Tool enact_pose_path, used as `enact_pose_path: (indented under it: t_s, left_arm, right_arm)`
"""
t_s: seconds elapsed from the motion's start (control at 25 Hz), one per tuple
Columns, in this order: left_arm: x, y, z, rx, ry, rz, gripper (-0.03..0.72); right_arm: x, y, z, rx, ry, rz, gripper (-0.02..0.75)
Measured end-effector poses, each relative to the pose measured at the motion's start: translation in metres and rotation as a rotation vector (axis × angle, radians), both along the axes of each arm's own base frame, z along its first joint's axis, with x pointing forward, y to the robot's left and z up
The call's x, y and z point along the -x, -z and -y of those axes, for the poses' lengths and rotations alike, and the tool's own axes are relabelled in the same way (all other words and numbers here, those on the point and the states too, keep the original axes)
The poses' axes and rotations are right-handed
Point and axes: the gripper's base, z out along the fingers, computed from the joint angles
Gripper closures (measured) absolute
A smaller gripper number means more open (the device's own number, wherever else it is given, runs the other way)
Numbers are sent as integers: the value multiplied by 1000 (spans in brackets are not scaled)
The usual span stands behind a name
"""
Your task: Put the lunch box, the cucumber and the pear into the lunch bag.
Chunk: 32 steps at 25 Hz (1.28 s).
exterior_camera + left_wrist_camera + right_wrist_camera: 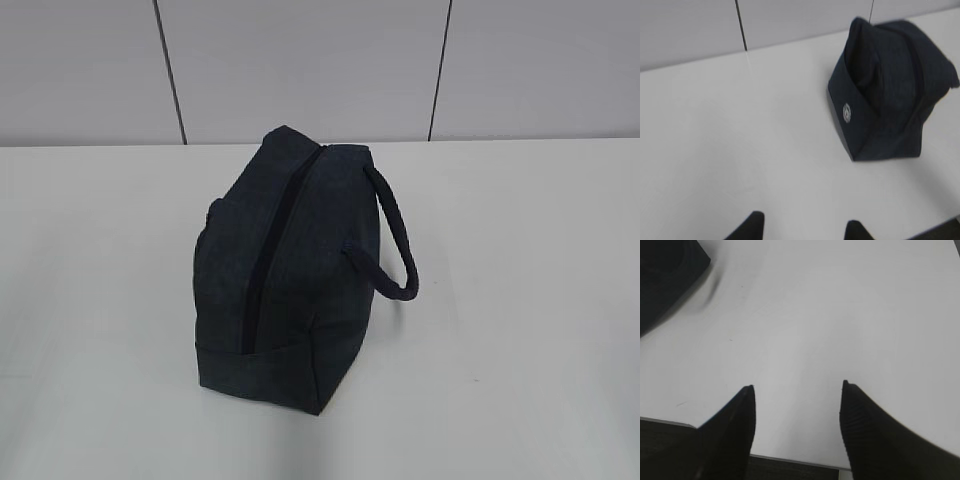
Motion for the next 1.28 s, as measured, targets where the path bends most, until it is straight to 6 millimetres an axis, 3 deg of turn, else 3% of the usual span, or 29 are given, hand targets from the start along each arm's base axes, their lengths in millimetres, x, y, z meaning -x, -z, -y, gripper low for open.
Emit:
enact_pose_path:
  t_s: [0.08,0.16,0.36,1.28]
  left_arm:
    - [3,18,1,8,10,-33,384]
    - [10,24,1,29,19,-10,384]
    - [27,26,-4,51,16,106,394]
    - [28,26,-6,41,4,116,419]
  right_arm:
    - [0,0,0,0,2,-1,310]
    - [0,0,0,0,2,-1,310]
    - [0,0,0,-2,3,-1,310]
    - [0,0,0,-10,13,-2,310]
